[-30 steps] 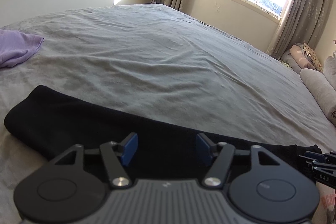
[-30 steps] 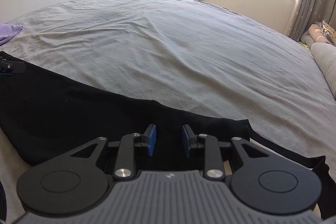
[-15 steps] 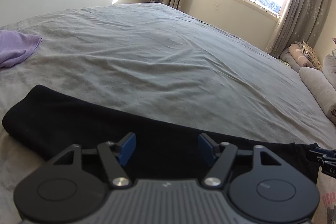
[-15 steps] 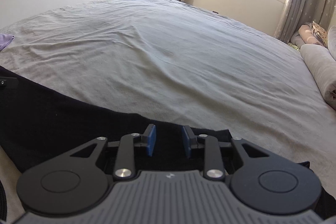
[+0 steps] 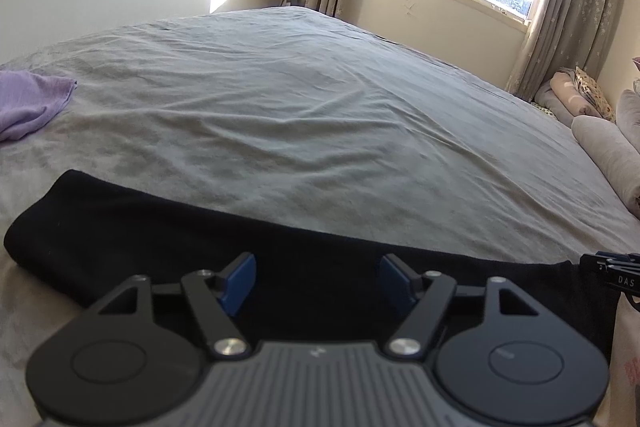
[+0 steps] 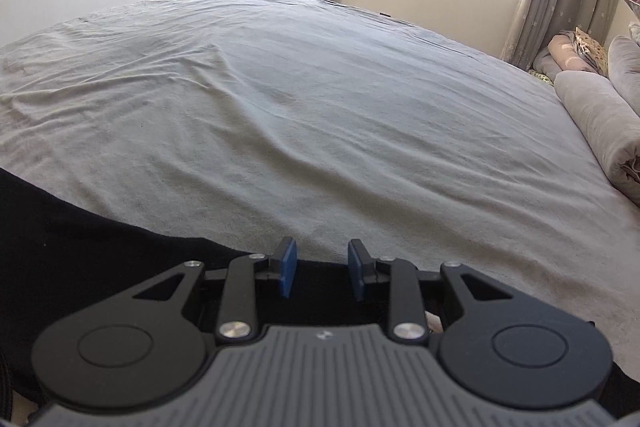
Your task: Fold clothes
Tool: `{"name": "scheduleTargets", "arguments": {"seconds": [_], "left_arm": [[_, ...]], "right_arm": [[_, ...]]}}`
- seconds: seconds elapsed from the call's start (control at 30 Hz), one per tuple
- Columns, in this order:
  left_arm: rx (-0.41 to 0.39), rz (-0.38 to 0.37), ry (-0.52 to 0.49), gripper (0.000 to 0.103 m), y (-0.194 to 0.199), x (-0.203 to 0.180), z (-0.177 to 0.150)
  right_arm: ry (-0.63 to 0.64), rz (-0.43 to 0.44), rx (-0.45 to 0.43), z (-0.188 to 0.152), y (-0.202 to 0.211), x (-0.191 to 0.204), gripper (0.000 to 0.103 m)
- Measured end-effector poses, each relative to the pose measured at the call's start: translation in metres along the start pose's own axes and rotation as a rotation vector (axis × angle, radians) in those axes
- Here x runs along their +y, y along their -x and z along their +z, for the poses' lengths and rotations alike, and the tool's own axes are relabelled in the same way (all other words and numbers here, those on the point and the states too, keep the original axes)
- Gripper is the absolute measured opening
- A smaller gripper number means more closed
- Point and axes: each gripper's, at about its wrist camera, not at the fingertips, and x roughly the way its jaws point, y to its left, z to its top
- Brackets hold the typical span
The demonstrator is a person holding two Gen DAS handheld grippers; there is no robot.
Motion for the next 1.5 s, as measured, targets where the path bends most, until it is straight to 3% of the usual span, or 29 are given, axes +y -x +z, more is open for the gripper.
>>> {"name": "scheduleTargets", "arguments": {"seconds": [0.17,0.37,0.53,0.7,0.97,1.07,1.2,1.5], "left_arm": [[0.000,0.008,-0.021,0.071,0.000,-0.003,0.000],[-0.010,0.017,-0.051,0.072,0.004,-0.008,0.003],[-0.078,0.004,-0.175,0.072,0.029,-0.033,0.010],[-0.073,-0.115,-0.241,0.072,0.054,-0.071,0.004],[0.030,-0.367,-0.423,0.076,0.096,-0.186,-0.069],[0.102,-0.429,-0.504,0.077,0.104,-0.216,-0.111],[0.113,-0.403,-0.613,0.078,0.118,-0.224,-0.154],[0.064,-0.364,-0.603,0.088,0.163,-0.193,-0.180]], "right_arm": [[-0.007,0.027,0.014,-0.014,0.019,0.009,0.031],[-0.045,0.000,0.013,-0.016,0.034,0.011,0.031],[-0.072,-0.060,0.004,-0.035,0.078,-0.009,0.038],[-0.148,-0.142,0.048,-0.085,0.128,-0.048,0.042],[-0.256,-0.253,0.070,-0.142,0.170,-0.082,0.056],[-0.282,-0.232,0.074,-0.158,0.181,-0.085,0.063],[-0.274,-0.225,0.083,-0.182,0.203,-0.079,0.069],[-0.301,-0.212,0.037,-0.234,0.257,-0.072,0.077]]}}
